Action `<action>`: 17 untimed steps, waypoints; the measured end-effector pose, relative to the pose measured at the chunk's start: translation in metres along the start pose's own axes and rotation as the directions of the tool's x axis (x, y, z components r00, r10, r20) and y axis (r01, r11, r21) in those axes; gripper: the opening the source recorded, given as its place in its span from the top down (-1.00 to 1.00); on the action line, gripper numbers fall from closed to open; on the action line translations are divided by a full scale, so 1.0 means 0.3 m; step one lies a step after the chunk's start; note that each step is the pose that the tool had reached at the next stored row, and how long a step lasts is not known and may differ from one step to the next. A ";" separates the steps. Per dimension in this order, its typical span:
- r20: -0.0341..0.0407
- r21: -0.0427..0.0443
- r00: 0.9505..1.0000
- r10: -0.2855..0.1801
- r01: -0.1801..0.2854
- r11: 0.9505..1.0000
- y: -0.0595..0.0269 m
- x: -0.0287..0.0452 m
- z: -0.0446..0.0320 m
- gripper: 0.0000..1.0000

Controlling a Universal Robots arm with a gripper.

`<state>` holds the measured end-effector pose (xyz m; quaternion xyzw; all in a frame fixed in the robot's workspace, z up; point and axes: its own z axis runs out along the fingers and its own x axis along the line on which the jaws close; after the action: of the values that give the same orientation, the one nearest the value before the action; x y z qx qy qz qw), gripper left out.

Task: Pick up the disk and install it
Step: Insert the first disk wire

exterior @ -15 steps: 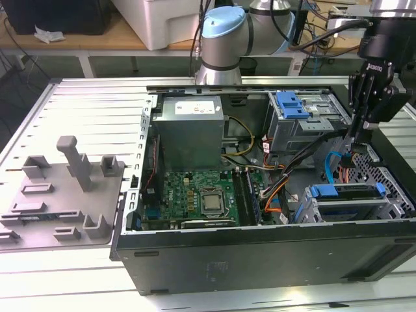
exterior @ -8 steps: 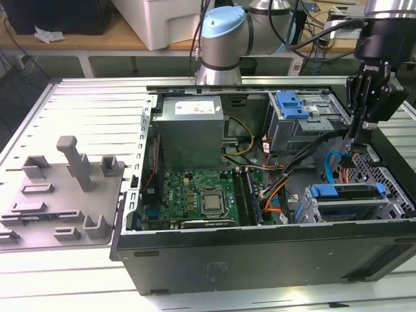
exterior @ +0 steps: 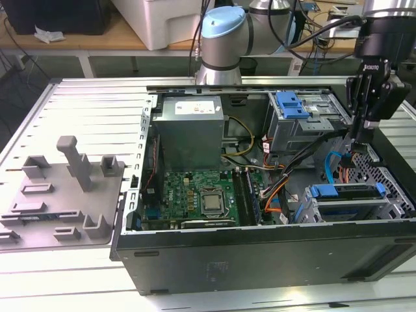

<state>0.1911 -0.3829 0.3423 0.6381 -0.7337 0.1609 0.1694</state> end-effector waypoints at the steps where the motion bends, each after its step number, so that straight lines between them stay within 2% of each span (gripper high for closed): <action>1: -0.006 0.001 1.000 0.000 0.000 1.000 0.000 -0.001 0.000 0.39; 2: -0.016 0.002 1.000 0.000 0.000 1.000 0.001 -0.006 0.000 0.39; 3: -0.022 0.003 1.000 0.001 -0.001 1.000 0.001 -0.010 -0.001 0.39; 5: -0.029 0.004 1.000 0.001 -0.001 1.000 0.002 -0.018 -0.001 0.39; 7: -0.040 0.005 0.999 0.002 -0.002 1.000 0.004 -0.033 0.001 0.39; 14: -0.042 0.005 0.999 0.003 -0.003 1.000 0.005 -0.046 0.024 0.39; 17: -0.042 0.002 0.999 0.009 -0.009 1.000 0.005 -0.047 0.027 0.39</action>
<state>0.1912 -0.3739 0.3286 0.6316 -0.7325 0.1757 0.1836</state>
